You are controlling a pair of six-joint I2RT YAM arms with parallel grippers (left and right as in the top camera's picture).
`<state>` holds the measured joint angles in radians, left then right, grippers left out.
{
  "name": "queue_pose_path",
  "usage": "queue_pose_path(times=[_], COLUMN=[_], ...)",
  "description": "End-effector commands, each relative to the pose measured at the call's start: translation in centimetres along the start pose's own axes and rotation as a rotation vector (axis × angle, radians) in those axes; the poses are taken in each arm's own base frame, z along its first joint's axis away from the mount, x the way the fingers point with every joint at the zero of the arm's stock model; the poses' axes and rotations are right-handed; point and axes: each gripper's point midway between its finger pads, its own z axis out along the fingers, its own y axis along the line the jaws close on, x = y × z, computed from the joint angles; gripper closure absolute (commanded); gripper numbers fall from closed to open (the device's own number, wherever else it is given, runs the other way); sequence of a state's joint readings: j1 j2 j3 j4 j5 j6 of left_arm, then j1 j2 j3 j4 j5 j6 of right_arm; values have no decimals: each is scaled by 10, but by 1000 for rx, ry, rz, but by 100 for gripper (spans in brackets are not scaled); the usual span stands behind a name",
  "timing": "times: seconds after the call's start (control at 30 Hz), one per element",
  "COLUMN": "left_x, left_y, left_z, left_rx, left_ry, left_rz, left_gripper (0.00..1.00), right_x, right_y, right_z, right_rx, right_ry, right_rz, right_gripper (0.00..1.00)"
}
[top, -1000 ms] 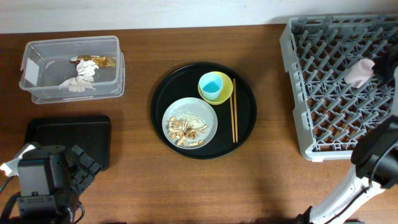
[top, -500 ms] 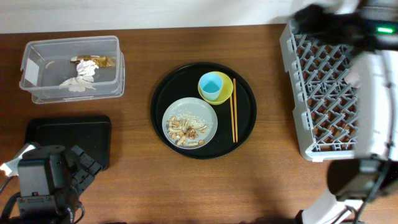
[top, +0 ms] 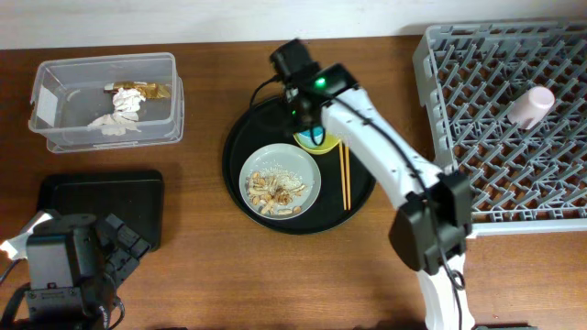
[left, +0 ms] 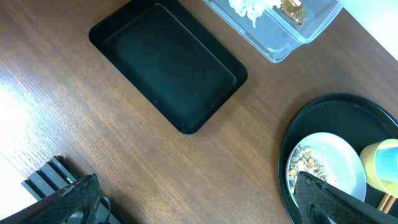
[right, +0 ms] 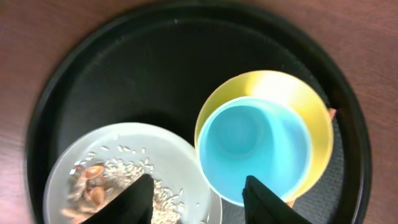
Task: Sort waste into correct bins and load items into the dishwasher rack
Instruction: 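Reach the right gripper back to the blue cup in the yellow bowl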
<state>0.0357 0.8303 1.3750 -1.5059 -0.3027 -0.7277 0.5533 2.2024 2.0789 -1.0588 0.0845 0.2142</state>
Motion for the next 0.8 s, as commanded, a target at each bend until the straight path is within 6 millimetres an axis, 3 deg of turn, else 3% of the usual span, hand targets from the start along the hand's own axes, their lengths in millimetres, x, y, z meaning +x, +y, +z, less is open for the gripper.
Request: queue_pose_path(times=[0.0,0.17,0.43,0.57,0.63,0.77], left_x=[-1,-1,-1,-1,-1,-1], left_y=[0,0,0,0,0,0], left_z=[0,0,0,0,0,0], left_rx=[1,1,1,1,1,1], left_ry=[-3,-3,-3,-3,-3,-3], left_rz=[-16,-16,-15,-16,-16,-15], left_gripper=[1,1,1,1,1,1], right_x=[9,19,21,26,22,2], right_y=[-8,-7,-7,0,5,7], right_z=[30,54,58,64,58,25], right_rx=[102,112,111,74,46,21], right_ry=[37,78,88,111,99,38], right_rz=[16,19,18,27,30,38], right_gripper=[55,71,74,96,96,96])
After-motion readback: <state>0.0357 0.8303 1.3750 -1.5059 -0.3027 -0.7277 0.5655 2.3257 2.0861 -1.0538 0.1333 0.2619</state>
